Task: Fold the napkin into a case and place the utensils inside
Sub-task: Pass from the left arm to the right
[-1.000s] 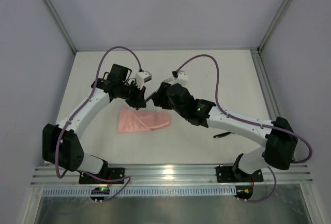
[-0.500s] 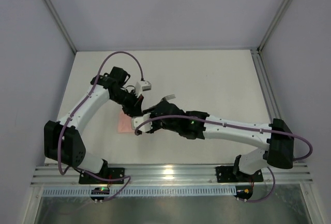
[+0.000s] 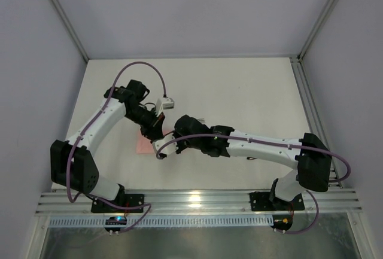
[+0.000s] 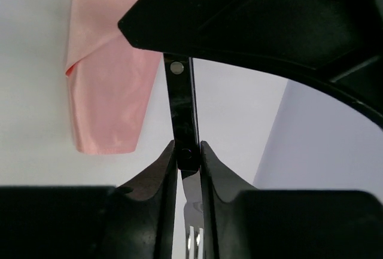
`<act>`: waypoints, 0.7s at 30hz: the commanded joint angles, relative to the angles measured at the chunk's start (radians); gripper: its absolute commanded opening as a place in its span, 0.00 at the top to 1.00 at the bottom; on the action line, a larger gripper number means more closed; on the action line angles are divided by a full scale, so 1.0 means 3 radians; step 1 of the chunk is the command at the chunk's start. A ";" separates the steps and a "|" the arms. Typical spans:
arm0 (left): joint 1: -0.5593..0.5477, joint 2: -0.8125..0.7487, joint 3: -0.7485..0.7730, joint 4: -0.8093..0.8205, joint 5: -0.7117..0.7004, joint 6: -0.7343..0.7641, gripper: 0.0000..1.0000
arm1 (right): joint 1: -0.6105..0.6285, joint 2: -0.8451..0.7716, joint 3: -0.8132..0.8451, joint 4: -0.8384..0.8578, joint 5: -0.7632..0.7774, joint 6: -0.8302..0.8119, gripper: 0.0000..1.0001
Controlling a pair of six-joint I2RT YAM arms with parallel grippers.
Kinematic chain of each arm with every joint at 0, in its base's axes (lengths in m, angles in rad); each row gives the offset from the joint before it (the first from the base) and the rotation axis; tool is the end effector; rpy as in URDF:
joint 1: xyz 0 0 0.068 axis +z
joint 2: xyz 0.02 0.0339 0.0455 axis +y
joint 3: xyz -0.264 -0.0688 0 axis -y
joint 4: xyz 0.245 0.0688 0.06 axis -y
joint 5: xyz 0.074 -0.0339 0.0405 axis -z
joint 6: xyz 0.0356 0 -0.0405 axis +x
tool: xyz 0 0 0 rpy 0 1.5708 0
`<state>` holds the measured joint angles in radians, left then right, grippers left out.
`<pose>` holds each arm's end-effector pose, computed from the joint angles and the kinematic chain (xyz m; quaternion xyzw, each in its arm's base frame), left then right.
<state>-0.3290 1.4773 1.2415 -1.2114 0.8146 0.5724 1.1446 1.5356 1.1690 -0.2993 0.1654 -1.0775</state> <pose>0.2374 -0.1084 0.2798 0.4212 0.8143 -0.3856 0.1043 0.1487 0.3133 0.2781 -0.7872 0.4301 -0.0596 0.4379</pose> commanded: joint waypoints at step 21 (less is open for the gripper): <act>0.0774 -0.0261 -0.0109 0.1256 -0.1839 -0.1059 0.37 | -0.0686 0.0745 0.0668 -0.0868 -0.1313 0.0702 0.96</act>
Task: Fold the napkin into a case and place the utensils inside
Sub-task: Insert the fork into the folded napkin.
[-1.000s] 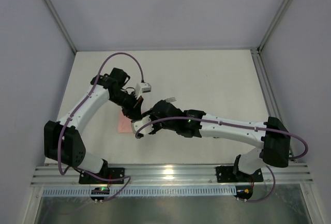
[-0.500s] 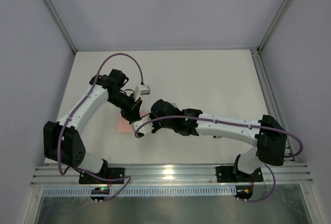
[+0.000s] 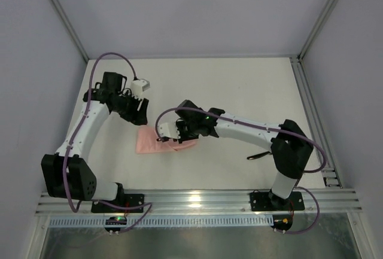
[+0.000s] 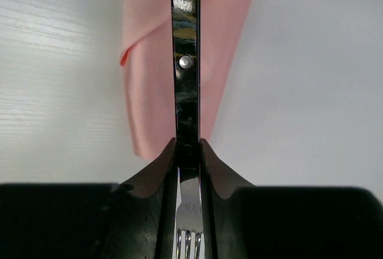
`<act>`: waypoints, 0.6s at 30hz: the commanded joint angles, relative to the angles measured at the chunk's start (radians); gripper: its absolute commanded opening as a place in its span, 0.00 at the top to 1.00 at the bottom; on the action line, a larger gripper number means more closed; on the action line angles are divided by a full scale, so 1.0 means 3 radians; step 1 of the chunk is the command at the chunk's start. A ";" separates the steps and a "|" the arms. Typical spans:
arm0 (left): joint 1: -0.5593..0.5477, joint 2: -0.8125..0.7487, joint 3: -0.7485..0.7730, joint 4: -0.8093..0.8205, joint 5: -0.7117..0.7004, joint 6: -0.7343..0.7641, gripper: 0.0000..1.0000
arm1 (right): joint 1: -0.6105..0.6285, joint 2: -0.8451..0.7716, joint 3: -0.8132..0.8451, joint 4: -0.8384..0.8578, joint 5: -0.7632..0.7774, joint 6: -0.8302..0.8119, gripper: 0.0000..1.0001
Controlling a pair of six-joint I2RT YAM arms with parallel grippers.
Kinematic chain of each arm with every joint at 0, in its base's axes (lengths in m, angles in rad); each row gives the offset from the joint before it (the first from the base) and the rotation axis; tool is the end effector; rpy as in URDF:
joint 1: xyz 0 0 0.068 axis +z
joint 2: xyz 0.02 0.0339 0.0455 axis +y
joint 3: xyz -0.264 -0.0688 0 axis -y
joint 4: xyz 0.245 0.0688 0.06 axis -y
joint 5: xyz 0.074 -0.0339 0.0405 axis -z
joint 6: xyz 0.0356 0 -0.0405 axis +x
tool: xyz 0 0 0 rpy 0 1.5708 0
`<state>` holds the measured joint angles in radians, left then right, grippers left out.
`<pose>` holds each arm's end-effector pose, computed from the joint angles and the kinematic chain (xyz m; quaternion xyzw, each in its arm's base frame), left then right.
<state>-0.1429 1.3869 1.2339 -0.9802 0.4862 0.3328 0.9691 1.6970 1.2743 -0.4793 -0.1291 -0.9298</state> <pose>0.2626 -0.0546 0.2995 0.2740 0.9085 -0.2139 0.2320 0.2051 0.3068 0.2439 -0.7788 0.5315 0.0674 0.3263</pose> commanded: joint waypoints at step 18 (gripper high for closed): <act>0.0241 0.0920 -0.0579 0.0910 -0.0736 -0.0271 0.65 | -0.0265 0.1103 0.1264 -0.1127 -0.0071 0.0384 0.96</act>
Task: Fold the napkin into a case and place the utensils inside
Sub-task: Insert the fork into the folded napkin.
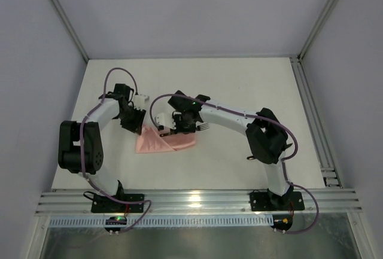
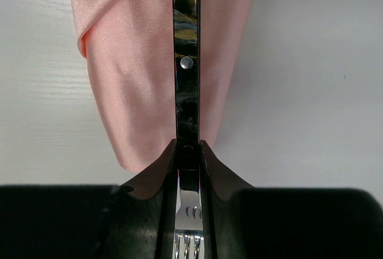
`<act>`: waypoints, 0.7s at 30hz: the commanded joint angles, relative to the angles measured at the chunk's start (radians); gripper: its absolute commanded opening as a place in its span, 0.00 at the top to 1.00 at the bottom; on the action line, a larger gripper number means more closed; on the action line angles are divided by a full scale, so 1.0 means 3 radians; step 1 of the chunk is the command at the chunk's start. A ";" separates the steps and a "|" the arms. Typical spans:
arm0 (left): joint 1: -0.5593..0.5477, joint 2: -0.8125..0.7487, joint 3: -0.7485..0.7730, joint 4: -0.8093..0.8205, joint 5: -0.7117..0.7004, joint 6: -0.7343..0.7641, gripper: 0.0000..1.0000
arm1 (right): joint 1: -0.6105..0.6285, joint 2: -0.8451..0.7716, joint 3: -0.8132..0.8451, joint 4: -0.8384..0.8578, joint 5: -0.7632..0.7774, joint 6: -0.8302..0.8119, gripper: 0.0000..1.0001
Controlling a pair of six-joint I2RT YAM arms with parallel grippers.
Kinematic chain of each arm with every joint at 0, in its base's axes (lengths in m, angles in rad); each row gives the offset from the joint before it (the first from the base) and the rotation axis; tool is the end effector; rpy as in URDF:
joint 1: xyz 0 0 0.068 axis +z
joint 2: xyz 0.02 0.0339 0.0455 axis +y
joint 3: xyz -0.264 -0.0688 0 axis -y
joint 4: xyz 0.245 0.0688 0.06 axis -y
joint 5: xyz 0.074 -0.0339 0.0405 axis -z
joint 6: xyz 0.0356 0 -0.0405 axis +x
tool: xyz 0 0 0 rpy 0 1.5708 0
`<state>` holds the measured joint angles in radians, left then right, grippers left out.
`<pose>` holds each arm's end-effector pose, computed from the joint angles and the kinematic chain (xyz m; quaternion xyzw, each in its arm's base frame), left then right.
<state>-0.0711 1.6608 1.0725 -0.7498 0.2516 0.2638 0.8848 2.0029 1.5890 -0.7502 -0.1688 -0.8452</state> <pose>0.3045 -0.0306 0.1848 0.1786 0.9692 -0.1130 0.1266 0.2628 0.3304 0.2094 -0.7538 0.6201 0.0865 0.1996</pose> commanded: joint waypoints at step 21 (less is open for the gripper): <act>0.0002 -0.0151 -0.0210 0.0127 0.0475 0.0097 0.89 | 0.0221 0.0722 0.0936 -0.0368 0.0143 0.0245 0.96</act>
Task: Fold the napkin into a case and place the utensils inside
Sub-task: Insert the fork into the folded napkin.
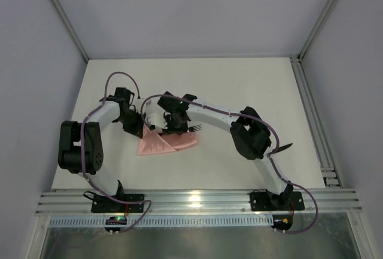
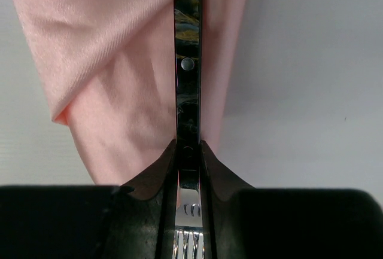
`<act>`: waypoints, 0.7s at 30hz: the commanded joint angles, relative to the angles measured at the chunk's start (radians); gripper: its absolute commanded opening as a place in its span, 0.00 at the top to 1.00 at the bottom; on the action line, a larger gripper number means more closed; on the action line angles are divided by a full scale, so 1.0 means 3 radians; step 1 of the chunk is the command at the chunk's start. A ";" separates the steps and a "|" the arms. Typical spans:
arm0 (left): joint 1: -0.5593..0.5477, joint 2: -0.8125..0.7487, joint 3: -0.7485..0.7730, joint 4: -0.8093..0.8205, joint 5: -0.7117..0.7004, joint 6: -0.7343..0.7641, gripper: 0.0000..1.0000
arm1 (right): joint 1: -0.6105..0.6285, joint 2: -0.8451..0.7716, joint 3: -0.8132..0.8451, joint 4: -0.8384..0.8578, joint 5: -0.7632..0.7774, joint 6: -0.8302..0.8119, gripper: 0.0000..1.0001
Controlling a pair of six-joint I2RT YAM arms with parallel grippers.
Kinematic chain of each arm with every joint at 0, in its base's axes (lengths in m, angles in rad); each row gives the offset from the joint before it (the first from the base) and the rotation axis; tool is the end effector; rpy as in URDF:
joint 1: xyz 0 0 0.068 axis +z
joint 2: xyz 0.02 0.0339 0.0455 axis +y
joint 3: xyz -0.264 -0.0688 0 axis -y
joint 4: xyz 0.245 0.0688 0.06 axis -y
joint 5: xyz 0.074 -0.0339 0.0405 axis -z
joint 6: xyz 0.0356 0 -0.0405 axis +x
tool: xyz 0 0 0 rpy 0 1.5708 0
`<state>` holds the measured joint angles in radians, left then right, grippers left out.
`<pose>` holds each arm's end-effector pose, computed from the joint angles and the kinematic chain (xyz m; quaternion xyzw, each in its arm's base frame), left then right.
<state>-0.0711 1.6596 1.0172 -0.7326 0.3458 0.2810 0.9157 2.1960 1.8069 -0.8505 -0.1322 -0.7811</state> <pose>0.2948 -0.0331 0.1723 0.1883 0.9623 -0.1602 0.1137 0.2762 0.3672 0.1868 -0.7455 0.6425 0.0761 0.1597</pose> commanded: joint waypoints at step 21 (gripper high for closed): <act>0.0002 -0.0296 -0.0062 0.0013 0.0233 0.0096 0.81 | 0.0169 0.0212 0.0261 0.0529 -0.0127 0.0308 0.57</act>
<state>-0.0658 1.6165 1.0061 -0.7319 0.3874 0.2951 0.9630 2.2562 1.8641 -0.7563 -0.1795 -0.7162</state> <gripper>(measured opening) 0.184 0.340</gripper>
